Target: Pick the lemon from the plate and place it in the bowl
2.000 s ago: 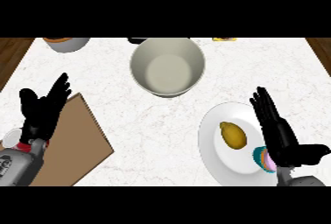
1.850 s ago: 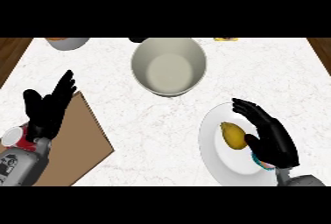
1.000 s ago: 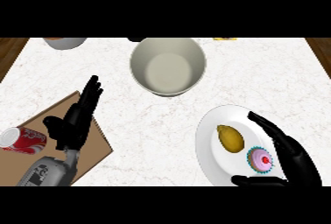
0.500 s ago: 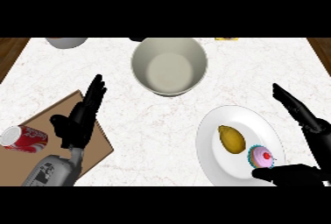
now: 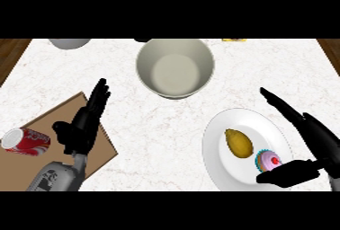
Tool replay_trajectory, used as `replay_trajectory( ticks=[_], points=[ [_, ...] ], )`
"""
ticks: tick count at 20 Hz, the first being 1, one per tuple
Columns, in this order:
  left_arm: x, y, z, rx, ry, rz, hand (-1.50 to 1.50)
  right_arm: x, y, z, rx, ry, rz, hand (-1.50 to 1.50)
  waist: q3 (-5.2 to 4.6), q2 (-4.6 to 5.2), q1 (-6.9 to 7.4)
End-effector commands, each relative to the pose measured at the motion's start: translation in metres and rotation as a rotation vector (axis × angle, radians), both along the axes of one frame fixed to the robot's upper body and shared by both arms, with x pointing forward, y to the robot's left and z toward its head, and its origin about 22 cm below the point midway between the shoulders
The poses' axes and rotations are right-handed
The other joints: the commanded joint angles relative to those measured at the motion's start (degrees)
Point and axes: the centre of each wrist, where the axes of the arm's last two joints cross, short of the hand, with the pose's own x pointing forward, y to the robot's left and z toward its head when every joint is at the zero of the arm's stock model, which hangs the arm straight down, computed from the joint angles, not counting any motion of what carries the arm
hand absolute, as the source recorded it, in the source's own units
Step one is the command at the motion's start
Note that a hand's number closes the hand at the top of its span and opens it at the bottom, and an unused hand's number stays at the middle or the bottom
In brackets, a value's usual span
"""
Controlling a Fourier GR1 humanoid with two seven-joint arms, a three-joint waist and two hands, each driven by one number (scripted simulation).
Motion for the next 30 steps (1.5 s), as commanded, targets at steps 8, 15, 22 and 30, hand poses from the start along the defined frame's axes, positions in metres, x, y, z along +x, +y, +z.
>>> replay_trajectory(
  ticks=[8,15,22,30],
  points=[
    [-0.014,-0.011,0.011,0.006,0.006,-0.009,0.0,0.005,-0.014,-0.025,-0.029,0.1,0.046,-1.5,0.05,-0.1,-0.21],
    [-0.005,0.003,0.018,-0.012,0.011,0.026,0.0,-0.005,-0.026,-0.044,0.097,0.085,0.092,-1.5,0.07,-0.11,-0.32],
    [-0.004,0.006,-0.006,0.018,0.001,-0.006,0.0,-0.008,-0.022,-0.036,0.17,0.092,0.078,-1.5,0.04,-0.06,-0.42],
    [-0.014,-0.005,0.019,-0.003,0.002,0.015,0.0,-0.012,-0.011,-0.073,0.194,0.175,0.069,-1.5,0.05,-0.1,-0.28]
  ],
)
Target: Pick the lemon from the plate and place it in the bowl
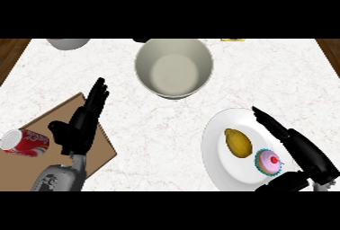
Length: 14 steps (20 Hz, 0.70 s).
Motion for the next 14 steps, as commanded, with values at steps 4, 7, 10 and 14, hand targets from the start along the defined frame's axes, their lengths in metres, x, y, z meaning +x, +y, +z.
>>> replay_trajectory(
  ticks=[4,7,10,14],
  points=[
    [0.019,-0.003,-0.004,0.003,-0.009,0.015,0.0,0.02,0.008,-0.029,0.028,0.019,-0.008,-1.5,0.01,0.06,0.03],
    [0.026,0.013,0.015,0.016,-0.001,-0.016,0.0,0.015,0.002,-0.034,0.025,0.022,-0.016,-1.5,0.0,0.04,-0.04],
    [0.0,-0.02,-0.008,0.008,-0.022,0.013,0.0,0.028,0.008,-0.043,0.011,0.025,-0.024,-1.5,0.01,0.02,0.12],
    [0.007,-0.011,-0.001,0.011,-0.006,-0.01,0.0,0.016,0.004,-0.065,-0.142,0.008,-0.073,-1.5,0.01,0.05,0.08]
  ],
)
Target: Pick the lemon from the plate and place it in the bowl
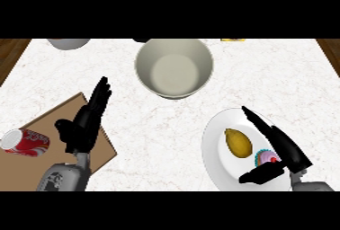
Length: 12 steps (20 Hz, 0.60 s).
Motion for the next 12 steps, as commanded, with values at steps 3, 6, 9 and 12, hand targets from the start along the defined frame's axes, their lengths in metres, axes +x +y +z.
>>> replay_trajectory(
  ticks=[3,6,9,12],
  points=[
    [-0.007,0.0,-0.018,-0.016,0.002,-0.003,0.0,0.019,0.014,-0.02,-0.153,-0.01,-0.006,-1.5,0.0,0.08,0.18],
    [-0.006,0.037,0.002,0.01,0.001,0.002,0.0,0.009,0.005,-0.029,-0.16,0.011,0.012,-1.5,0.0,0.0,0.11],
    [-0.018,0.005,0.011,-0.005,-0.004,0.013,0.0,0.015,0.019,-0.025,-0.129,0.048,0.038,-1.5,0.01,-0.05,0.13],
    [-0.015,0.007,-0.012,-0.009,0.007,0.016,0.0,0.01,0.021,-0.045,-0.169,-0.039,0.177,1.5,0.02,0.03,0.27]
  ],
)
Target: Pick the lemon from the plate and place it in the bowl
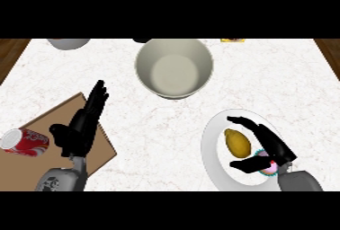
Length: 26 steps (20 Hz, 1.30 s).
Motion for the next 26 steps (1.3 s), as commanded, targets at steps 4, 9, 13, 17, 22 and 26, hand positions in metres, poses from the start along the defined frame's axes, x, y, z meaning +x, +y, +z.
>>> replay_trajectory(
  ticks=[4,9,13,17,22,26],
  points=[
    [-0.002,0.015,-0.007,-0.002,0.006,0.011,0.0,-0.01,0.005,-0.002,-0.079,-0.073,0.172,1.5,0.39,0.23,-0.09],
    [0.002,-0.012,0.003,0.009,-0.004,0.002,0.0,-0.02,0.017,-0.016,-0.004,-0.055,0.176,1.5,0.4,0.2,-0.17],
    [0.002,-0.006,0.002,-0.001,0.013,-0.018,0.0,-0.02,0.139,0.016,0.071,-0.069,0.107,1.5,0.31,0.03,0.95],
    [0.011,-0.019,0.01,-0.008,-0.019,-0.075,0.0,-0.011,0.181,0.039,0.102,-0.099,0.024,1.5,0.41,0.68,4.28],
    [0.017,-0.021,0.01,0.002,-0.011,-0.092,0.0,-0.017,0.229,0.084,0.23,-0.299,-0.017,1.5,0.43,0.69,5.46],
    [0.008,-0.02,-0.003,0.02,0.007,-0.076,0.0,-0.03,0.263,0.113,0.246,-0.476,-0.042,1.5,0.24,0.04,4.29]
  ],
)
